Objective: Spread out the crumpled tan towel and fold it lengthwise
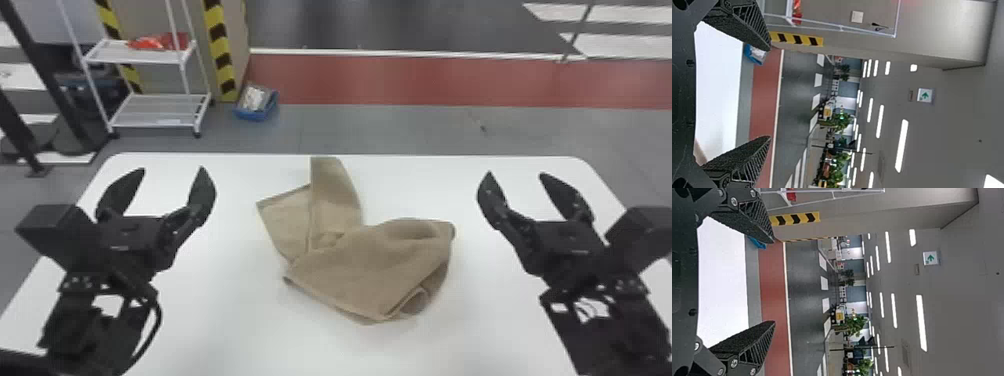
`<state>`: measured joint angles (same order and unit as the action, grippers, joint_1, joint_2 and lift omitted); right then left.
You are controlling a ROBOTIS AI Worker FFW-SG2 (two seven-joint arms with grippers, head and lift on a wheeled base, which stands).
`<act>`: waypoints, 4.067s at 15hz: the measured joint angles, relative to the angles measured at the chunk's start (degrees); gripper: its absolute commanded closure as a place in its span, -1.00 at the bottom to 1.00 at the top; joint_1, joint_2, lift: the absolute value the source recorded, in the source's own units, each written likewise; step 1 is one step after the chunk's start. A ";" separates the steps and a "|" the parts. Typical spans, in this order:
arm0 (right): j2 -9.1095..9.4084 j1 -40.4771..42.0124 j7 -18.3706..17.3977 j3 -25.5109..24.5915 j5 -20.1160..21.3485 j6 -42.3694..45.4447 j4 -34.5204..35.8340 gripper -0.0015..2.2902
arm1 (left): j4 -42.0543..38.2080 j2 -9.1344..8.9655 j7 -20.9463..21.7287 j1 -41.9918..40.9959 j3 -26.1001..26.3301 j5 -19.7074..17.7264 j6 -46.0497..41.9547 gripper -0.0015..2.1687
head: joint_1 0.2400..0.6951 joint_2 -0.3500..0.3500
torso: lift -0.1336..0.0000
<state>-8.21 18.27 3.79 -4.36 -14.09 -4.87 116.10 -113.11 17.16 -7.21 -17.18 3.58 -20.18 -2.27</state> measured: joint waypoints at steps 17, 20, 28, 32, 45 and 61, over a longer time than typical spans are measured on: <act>0.23 0.59 -2.35 1.20 0.96 -5.45 2.51 -0.83 | 2.04 0.03 -1.90 1.30 1.60 5.70 -3.80 -0.92 | 1.00 -0.01 | -0.86; 0.23 0.91 -2.12 0.86 1.57 -7.26 2.57 -0.83 | 4.84 -0.35 -1.33 3.10 2.34 6.19 -3.89 -0.92 | 1.00 -0.03 | -0.86; 0.30 1.66 -1.50 0.36 3.24 -12.09 -0.08 -0.81 | 19.87 -2.14 0.42 12.60 8.65 8.84 -5.55 -0.86 | 1.00 -0.17 | -0.86; 0.30 2.73 -1.26 -0.19 3.32 -12.70 -1.33 -0.81 | 26.36 -3.16 3.42 17.85 10.91 8.65 -5.34 -0.80 | 1.00 -0.24 | -0.86; -0.13 3.45 -0.78 -1.30 2.89 -12.12 -0.31 -0.81 | 38.55 -4.96 12.44 27.39 10.93 8.33 8.35 -0.69 | 1.00 -0.30 | -0.86; -0.14 3.97 -0.63 -0.99 2.57 -11.10 0.79 -0.81 | 42.69 -6.08 13.27 29.75 11.82 9.46 11.90 -0.41 | 1.00 -0.31 | -0.86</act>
<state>-8.35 22.24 3.16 -5.35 -11.52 -15.97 116.89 -70.42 11.07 6.06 12.58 15.40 -10.72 9.63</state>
